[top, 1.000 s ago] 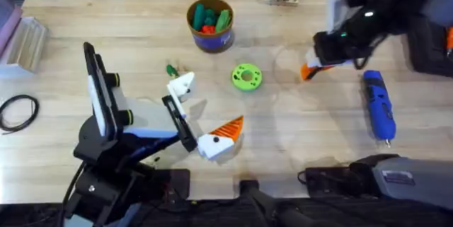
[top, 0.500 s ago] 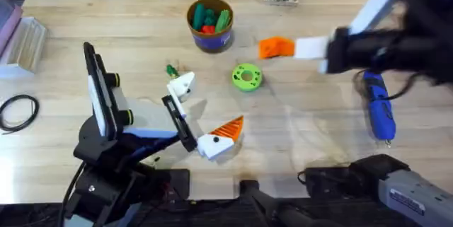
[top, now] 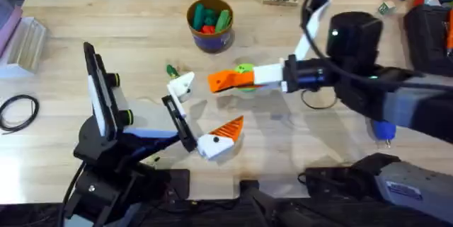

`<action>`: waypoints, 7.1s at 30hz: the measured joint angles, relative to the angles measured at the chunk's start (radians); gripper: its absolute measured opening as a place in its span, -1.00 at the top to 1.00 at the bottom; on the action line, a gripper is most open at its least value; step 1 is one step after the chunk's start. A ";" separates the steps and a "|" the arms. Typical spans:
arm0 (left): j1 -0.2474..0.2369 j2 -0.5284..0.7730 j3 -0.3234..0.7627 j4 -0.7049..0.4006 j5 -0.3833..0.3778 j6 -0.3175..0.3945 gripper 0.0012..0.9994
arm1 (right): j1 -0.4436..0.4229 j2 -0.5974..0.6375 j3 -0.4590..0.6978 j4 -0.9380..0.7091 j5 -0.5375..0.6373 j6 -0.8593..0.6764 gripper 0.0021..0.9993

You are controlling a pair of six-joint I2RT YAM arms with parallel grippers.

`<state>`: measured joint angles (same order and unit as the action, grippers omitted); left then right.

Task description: Pick up the gripper from the table and insert it into the empty holder that is missing its gripper. Then pick up a screw, insert it into the mounting hole, and use the screwdriver to tighten it. Finally, clean up the table by picking up the vegetable and placing it into the bucket.

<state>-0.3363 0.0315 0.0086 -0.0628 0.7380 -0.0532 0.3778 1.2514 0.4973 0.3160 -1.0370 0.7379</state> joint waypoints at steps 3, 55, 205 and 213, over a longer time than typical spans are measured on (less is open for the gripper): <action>0.000 0.000 0.000 0.000 0.000 0.000 -0.97 | 0.035 0.081 0.000 0.125 -0.044 0.072 0.99; 0.006 0.000 0.000 0.001 -0.040 -0.012 -0.97 | 0.111 0.296 0.043 0.520 -0.144 0.504 0.99; 0.000 0.006 0.000 -0.005 0.134 0.053 -0.97 | 0.165 0.182 0.475 -0.802 0.789 -0.615 -0.14; 0.000 0.006 0.000 -0.005 0.134 0.053 -0.97 | 0.262 0.293 0.475 -0.727 0.935 -0.620 -0.03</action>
<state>-0.3363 0.0372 0.0082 -0.0681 0.8719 0.0002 0.6396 1.5441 0.9718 -0.4110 -0.1025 0.1179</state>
